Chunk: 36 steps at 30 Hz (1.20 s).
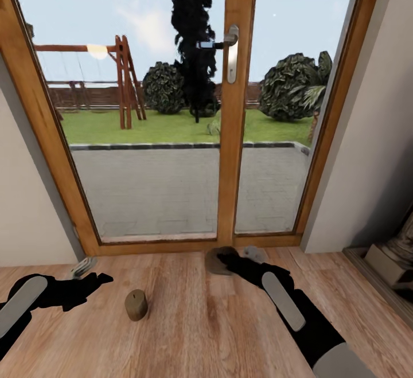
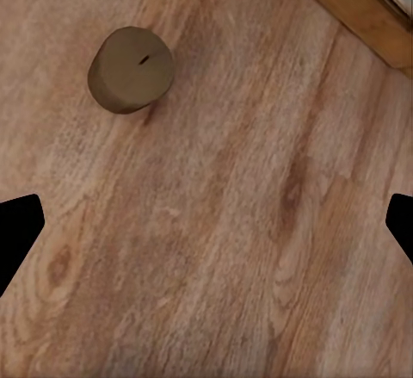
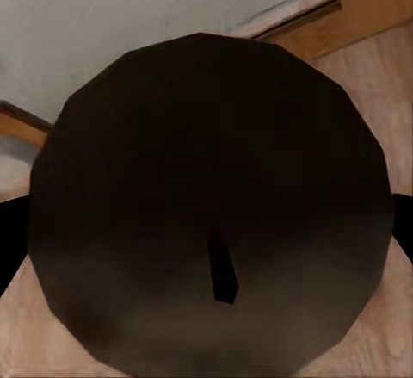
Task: Place each of the two pumpkins and all three candles from the living room inside a cabinet in the living room (use any cabinet), then make sure every cabinet is closed, and position the cauldron so it is next to a table in the living room.
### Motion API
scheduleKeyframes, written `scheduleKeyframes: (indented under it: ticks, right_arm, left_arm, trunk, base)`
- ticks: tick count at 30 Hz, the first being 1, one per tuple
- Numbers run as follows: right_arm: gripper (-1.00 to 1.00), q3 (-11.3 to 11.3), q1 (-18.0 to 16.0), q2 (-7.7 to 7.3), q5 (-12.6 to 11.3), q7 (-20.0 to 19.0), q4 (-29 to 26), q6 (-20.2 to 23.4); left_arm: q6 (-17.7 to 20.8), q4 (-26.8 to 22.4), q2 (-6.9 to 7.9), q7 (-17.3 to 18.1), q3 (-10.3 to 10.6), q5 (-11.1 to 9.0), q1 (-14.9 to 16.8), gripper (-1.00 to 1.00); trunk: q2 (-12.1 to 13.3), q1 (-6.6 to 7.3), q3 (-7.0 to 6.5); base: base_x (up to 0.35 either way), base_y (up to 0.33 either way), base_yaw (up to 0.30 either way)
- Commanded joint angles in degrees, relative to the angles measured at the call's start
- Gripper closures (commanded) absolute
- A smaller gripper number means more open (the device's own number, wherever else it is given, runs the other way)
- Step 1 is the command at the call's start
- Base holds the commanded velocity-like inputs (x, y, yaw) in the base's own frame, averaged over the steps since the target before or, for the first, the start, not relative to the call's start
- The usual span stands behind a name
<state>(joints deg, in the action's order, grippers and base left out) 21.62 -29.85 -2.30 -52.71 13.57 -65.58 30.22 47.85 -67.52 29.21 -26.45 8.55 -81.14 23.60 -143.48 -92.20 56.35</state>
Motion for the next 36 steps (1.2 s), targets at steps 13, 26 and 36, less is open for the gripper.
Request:
scheduleKeyframes:
  ticks: [13,26,36]
  right_arm:
    - [1.0,-6.1,0.1,-4.46,-17.1,0.6,-8.1,26.3]
    - [1.0,-6.3,0.1,-4.91,-17.5,0.4,-6.6,26.1]
    - [1.0,-8.9,0.1,-4.91,-17.4,-2.8,-4.0,26.1]
  left_arm:
    - [0.0,-0.1,-0.1,-0.1,0.5,-0.8,0.0,-1.0]
    - [0.0,-0.2,-0.03,0.2,0.2,-0.7,0.0,-1.0]
    - [0.0,-0.2,-0.03,0.2,0.1,-0.7,0.0,-1.0]
  trunk:
    - [0.0,0.01,0.07]
    - [0.0,0.01,-0.01]
    - [0.0,0.01,-0.67]
  base:
    - [0.004,0.0,0.0]
    - [0.119,0.069,-0.005]
    - [0.003,0.102,-0.198]
